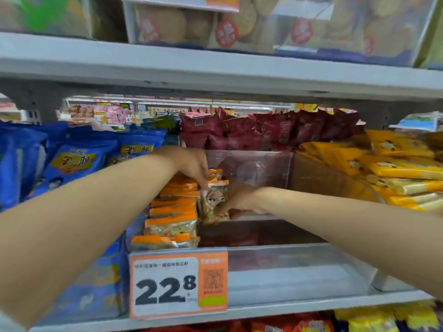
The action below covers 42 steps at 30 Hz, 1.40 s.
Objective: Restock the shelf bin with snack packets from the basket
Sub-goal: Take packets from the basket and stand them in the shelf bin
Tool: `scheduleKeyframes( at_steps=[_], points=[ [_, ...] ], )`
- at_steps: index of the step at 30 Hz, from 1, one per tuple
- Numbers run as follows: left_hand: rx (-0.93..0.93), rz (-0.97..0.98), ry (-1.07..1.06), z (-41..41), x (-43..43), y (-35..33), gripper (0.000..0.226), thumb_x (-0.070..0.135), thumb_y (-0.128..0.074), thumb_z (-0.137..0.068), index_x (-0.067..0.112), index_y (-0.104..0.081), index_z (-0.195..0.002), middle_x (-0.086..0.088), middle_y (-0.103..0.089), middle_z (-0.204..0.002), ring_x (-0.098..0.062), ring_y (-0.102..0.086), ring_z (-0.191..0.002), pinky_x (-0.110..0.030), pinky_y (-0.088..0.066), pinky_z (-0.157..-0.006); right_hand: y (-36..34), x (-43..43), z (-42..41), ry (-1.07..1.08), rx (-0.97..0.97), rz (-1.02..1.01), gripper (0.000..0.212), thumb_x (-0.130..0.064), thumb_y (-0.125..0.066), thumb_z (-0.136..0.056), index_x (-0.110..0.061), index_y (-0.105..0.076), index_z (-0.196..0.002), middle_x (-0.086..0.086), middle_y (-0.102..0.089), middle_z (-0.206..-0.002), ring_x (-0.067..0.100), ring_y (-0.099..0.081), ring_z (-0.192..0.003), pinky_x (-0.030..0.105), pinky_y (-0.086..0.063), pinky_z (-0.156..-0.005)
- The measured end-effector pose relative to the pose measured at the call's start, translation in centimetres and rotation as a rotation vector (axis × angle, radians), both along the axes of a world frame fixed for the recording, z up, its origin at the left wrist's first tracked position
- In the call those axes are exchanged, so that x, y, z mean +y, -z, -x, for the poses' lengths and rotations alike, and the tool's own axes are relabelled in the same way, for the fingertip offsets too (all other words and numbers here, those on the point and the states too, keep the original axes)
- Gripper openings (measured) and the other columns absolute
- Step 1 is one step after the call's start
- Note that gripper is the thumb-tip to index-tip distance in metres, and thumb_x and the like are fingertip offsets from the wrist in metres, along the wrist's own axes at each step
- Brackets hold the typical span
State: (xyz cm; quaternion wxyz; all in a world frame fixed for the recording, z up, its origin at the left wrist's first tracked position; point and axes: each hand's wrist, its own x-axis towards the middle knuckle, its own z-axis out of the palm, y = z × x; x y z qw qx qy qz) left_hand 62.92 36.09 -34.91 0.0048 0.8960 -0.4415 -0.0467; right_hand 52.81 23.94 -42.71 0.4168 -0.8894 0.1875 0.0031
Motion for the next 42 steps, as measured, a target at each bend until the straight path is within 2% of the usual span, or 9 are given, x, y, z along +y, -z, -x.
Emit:
scheduleKeyframes(
  at_steps=[4,8,11,13,15,19,24,32,42],
  points=[
    [0.001,0.034,-0.018,-0.6,0.0,0.0,0.048,0.041,-0.076,-0.079,0.021,-0.066,-0.121,0.004,-0.060,-0.128,-0.016,-0.054,-0.117,-0.031,-0.043,-0.100,0.2,0.8,0.0,-0.050,-0.100,0.221,0.036,-0.020,-0.081,-0.078,-0.010,-0.054,-0.099,-0.003,-0.054,-0.072,0.008,-0.053,-0.056,0.013,-0.040,-0.040],
    [0.019,0.103,-0.032,-0.8,-0.1,0.2,0.036,0.033,-0.081,-0.076,0.023,-0.071,-0.109,0.007,-0.060,-0.117,-0.016,-0.053,-0.114,-0.034,-0.045,-0.101,0.6,0.9,0.0,-0.066,-0.118,0.206,0.035,-0.022,-0.082,-0.077,-0.013,-0.056,-0.099,0.000,-0.062,-0.078,0.012,-0.062,-0.066,0.021,-0.052,-0.053],
    [0.030,0.143,-0.029,-0.6,-0.3,0.3,0.028,0.025,-0.080,-0.077,0.023,-0.072,-0.104,0.009,-0.060,-0.102,-0.015,-0.056,-0.106,-0.033,-0.047,-0.097,0.8,1.2,0.4,-0.124,-0.104,0.133,0.036,-0.012,-0.083,-0.074,-0.026,-0.057,-0.096,-0.001,-0.066,-0.102,0.021,-0.066,-0.096,0.036,-0.059,-0.082],
    [0.058,0.195,-0.018,-0.6,-0.3,0.3,0.019,0.018,-0.079,-0.079,0.025,-0.072,-0.095,0.010,-0.060,-0.096,-0.013,-0.056,-0.102,-0.030,-0.047,-0.094,0.8,1.2,0.9,-0.147,-0.137,0.110,0.043,-0.007,-0.080,-0.077,-0.021,-0.059,-0.112,-0.004,-0.062,-0.112,0.018,-0.061,-0.106,0.024,-0.055,-0.087],
    [0.092,0.238,0.004,-0.7,-0.3,0.2,0.019,0.013,-0.077,-0.080,0.026,-0.073,-0.093,0.011,-0.061,-0.094,-0.014,-0.058,-0.105,-0.032,-0.046,-0.098,0.7,1.4,1.2,-0.141,-0.183,0.141,0.059,-0.010,-0.075,-0.083,-0.013,-0.047,-0.135,-0.004,-0.055,-0.121,0.012,-0.052,-0.116,0.013,-0.044,-0.085],
    [0.106,0.235,0.021,-0.8,-0.3,0.3,0.021,0.013,-0.076,-0.081,0.025,-0.074,-0.098,0.010,-0.060,-0.097,-0.015,-0.057,-0.109,-0.034,-0.044,-0.102,1.4,1.7,0.6,-0.082,-0.138,0.293,0.090,-0.037,-0.073,-0.085,-0.013,-0.018,-0.152,0.003,-0.044,-0.145,0.024,-0.049,-0.127,0.023,-0.042,-0.090],
    [0.040,0.281,-0.004,-0.6,-0.1,0.2,0.018,0.018,-0.079,-0.078,0.018,-0.074,-0.096,0.010,-0.060,-0.086,-0.014,-0.057,-0.099,-0.028,-0.045,-0.084,1.6,0.6,0.1,-0.045,-0.134,0.078,0.055,-0.024,-0.083,-0.076,-0.021,-0.048,-0.118,0.006,-0.064,-0.110,0.017,-0.063,-0.085,0.026,-0.058,-0.064],
    [0.074,0.239,-0.020,-0.6,-0.3,0.3,0.025,0.019,-0.082,-0.075,0.021,-0.074,-0.099,0.005,-0.064,-0.100,-0.013,-0.056,-0.103,-0.031,-0.045,-0.095,2.5,0.7,-0.1,-0.009,-0.167,0.036,0.050,-0.026,-0.081,-0.078,-0.018,-0.051,-0.117,0.000,-0.062,-0.108,0.016,-0.063,-0.085,0.022,-0.054,-0.050],
    [0.115,0.228,-0.043,-0.9,0.0,0.2,0.027,0.018,-0.085,-0.070,0.021,-0.071,-0.094,0.008,-0.063,-0.094,-0.016,-0.059,-0.100,-0.031,-0.048,-0.090,1.9,-0.9,-0.3,-0.079,-0.013,-0.099,0.047,-0.002,-0.077,-0.078,-0.007,-0.056,-0.119,0.016,-0.069,-0.109,0.019,-0.069,-0.083,0.025,-0.059,-0.067]
  ],
)
